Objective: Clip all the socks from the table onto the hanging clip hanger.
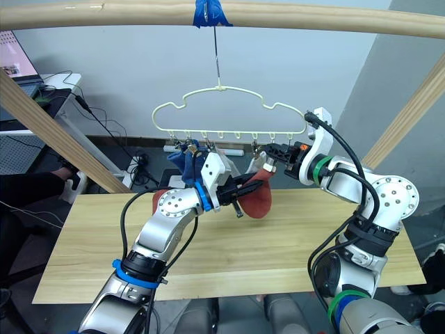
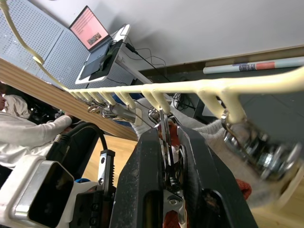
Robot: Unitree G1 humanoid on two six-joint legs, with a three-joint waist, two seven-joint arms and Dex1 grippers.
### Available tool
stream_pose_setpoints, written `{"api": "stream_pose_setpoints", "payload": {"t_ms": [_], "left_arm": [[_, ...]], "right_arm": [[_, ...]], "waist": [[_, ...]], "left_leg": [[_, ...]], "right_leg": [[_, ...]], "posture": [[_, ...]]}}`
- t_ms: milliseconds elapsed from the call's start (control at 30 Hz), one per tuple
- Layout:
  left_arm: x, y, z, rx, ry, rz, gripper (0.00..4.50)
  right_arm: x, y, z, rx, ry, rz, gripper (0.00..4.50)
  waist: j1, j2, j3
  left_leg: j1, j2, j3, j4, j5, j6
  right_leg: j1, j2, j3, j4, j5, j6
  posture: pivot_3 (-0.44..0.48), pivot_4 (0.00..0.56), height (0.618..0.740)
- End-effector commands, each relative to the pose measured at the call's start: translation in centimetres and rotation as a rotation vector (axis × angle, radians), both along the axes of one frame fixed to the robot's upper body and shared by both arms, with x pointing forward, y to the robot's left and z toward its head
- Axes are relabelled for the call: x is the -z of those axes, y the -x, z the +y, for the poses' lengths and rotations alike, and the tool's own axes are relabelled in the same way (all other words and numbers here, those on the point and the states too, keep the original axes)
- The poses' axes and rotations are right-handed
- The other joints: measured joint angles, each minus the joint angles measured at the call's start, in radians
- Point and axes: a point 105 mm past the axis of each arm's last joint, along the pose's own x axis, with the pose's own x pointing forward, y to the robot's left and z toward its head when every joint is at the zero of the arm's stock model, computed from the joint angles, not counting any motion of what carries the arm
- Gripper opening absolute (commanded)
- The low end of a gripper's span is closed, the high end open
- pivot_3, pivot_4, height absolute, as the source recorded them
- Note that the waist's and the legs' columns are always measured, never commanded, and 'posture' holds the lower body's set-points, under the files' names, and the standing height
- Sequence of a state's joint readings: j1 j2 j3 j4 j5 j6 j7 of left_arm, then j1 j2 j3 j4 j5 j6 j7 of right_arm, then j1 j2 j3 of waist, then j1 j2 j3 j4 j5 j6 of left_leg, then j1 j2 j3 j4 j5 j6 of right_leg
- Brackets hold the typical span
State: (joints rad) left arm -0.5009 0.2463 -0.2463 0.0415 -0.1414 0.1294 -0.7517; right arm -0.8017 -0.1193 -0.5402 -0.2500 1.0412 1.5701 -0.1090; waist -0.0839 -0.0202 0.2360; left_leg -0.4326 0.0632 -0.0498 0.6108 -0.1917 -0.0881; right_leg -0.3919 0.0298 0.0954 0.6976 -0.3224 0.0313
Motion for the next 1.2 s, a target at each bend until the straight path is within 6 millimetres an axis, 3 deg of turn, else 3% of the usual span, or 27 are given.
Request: {"api": "stream_pose_setpoints", "payload": {"t_ms": [33,800,1067,1200], "left_arm": [[-2.2,0.9,-0.3,0.040,0.064,-0.069,0.50],[-2.6,0.7,-0.4,0.025,0.079,-0.096,0.50],[-2.6,1.5,-0.5,0.067,0.095,-0.087,0.48],[-2.1,1.5,-0.6,0.069,0.120,-0.016,1.38]], "right_arm": [[-0.6,0.1,-0.2,0.015,0.005,-0.037,0.20],[-0.7,0.2,0.6,-0.007,-0.023,-0.031,0.20],[-0.8,0.2,0.0,0.007,-0.014,-0.045,3.04],[-0.8,0.8,-2.2,0.056,0.007,-0.061,4.45]], "waist": [[0.000,0.000,0.000],[0.000,0.000,0.000],[0.001,0.000,0.000],[0.003,0.000,0.000]], "left_leg": [[0.000,0.000,0.000,0.000,0.000,0.000],[0.000,0.000,0.000,0.000,0.000,0.000],[0.000,0.000,0.000,0.000,0.000,0.000],[0.000,0.000,0.000,0.000,0.000,0.000]], "right_leg": [[0.000,0.000,0.000,0.000,0.000,0.000],[0.000,0.000,0.000,0.000,0.000,0.000],[0.000,0.000,0.000,0.000,0.000,0.000],[0.000,0.000,0.000,0.000,0.000,0.000]], "posture": [[-0.068,0.203,0.740],[-0.056,0.188,0.740],[-0.055,0.183,0.740],[-0.070,0.178,0.740]]}}
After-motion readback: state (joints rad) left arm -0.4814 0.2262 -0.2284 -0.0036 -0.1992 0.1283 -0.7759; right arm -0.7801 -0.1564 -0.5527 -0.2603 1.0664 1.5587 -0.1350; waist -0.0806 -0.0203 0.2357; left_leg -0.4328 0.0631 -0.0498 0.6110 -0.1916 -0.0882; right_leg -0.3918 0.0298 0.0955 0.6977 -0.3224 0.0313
